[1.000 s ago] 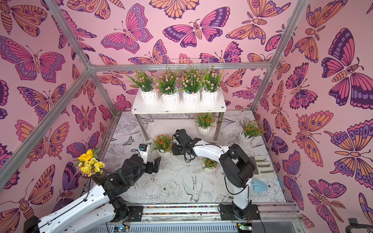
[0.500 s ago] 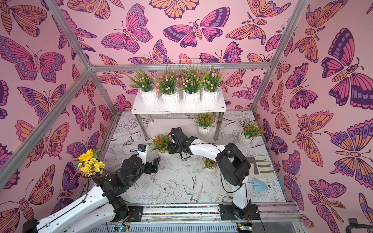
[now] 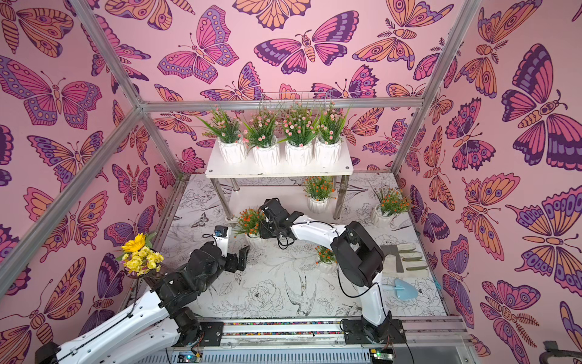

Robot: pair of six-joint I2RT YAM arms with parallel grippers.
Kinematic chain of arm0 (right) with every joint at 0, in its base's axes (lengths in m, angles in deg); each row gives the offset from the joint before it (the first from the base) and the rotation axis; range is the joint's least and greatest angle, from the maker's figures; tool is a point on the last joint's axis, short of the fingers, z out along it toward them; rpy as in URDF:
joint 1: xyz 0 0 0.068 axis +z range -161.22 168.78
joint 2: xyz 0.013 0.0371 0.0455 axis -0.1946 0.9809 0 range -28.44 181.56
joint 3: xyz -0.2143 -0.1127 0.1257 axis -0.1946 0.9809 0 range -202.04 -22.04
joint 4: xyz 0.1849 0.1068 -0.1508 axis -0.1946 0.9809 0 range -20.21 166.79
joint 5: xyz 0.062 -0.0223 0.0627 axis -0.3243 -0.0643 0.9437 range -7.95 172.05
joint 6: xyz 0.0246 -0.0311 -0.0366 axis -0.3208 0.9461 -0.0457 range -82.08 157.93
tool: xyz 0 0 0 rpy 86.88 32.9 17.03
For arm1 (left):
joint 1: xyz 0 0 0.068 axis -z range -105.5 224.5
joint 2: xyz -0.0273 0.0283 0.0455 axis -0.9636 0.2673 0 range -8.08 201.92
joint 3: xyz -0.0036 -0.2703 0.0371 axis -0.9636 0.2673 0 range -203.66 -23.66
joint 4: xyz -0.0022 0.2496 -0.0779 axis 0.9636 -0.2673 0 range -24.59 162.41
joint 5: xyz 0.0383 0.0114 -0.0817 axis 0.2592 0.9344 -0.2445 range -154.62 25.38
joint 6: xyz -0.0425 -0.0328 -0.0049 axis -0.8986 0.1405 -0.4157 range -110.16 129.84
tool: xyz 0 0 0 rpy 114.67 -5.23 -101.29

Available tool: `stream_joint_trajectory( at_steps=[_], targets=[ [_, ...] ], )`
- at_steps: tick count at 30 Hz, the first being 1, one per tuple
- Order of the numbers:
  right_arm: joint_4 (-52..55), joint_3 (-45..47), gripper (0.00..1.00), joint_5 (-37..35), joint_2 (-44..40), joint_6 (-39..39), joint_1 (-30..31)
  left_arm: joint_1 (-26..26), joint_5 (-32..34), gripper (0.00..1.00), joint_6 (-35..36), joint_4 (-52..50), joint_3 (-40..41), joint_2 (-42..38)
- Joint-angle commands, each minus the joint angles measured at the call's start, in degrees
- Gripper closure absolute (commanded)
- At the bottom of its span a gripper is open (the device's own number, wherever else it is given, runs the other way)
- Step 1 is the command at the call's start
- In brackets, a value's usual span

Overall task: Place the baby's breath potted plants on the rack by color
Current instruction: Pick up the baby's breath potted plant from the center of the board.

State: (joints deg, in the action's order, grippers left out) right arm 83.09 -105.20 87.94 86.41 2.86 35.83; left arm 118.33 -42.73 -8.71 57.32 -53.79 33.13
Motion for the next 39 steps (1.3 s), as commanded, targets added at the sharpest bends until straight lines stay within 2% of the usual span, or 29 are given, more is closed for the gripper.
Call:
stream_joint_trajectory(
  at_steps=[1,10,14,27,39],
  targets=[
    [2.43,-2.16,0.72,-1.41,2.42,-1.36,0.60,-0.41,0.17,0.00,-0.53,-0.98,1.05,-0.32],
    [6.45,-3.41,0.91,-3.95,2.75,0.55,0.42,-0.39,0.17,0.00,-0.70,-0.96,1.30,-0.69],
    [8.02,-2.40,0.95,-3.69,0.61,2.16,-0.34,-0.42,0.39,0.00,-0.96,-0.99,1.48,-1.02],
    [11.72,5.96,0.98,-3.15,-12.19,5.57,-2.51,-0.42,-0.67,0.00,-0.57,2.18,2.76,-0.45],
    [15.25,8.05,0.98,4.74,-20.85,8.00,-7.98,-0.42,-4.59,0.00,-0.12,13.54,8.27,2.62]
  ],
)
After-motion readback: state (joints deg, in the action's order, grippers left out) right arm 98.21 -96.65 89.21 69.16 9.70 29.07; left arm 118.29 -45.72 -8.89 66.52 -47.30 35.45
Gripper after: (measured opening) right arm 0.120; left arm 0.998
